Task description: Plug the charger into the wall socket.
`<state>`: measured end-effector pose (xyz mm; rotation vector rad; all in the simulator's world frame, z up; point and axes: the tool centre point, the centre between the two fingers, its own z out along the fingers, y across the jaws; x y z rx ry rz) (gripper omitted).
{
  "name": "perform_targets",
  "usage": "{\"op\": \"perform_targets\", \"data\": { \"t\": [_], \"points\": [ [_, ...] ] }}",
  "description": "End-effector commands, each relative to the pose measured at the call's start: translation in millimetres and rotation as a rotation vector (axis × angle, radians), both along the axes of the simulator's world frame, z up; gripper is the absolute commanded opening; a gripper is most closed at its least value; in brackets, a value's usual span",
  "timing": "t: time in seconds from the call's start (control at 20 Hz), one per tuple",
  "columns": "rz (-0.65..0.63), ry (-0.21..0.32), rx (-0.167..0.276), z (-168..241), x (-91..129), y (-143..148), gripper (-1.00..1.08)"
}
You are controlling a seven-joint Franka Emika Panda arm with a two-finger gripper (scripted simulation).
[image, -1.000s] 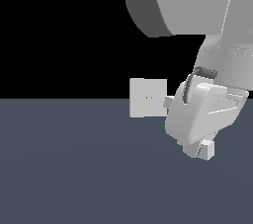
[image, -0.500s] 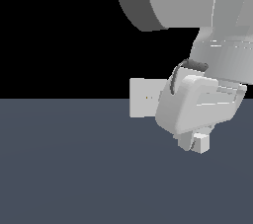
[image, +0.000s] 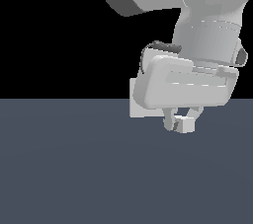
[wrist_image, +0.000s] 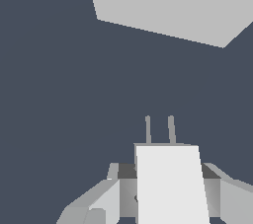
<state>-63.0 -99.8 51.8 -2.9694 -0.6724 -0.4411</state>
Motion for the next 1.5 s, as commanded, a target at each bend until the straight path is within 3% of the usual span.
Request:
{"op": "perform_targets", "data": {
  "t": [0.0, 0.7, 1.45],
  "points": [
    [-0.050, -0.001, 0.001, 9.1, 3.7, 6.1, -1.00],
    [-0.244, 0.001, 0.000, 42.8, 21.1, 25.6, -1.00],
    [-0.279, 0.003, -0.001, 48.3, 24.8, 28.2, -1.00]
  ]
}}
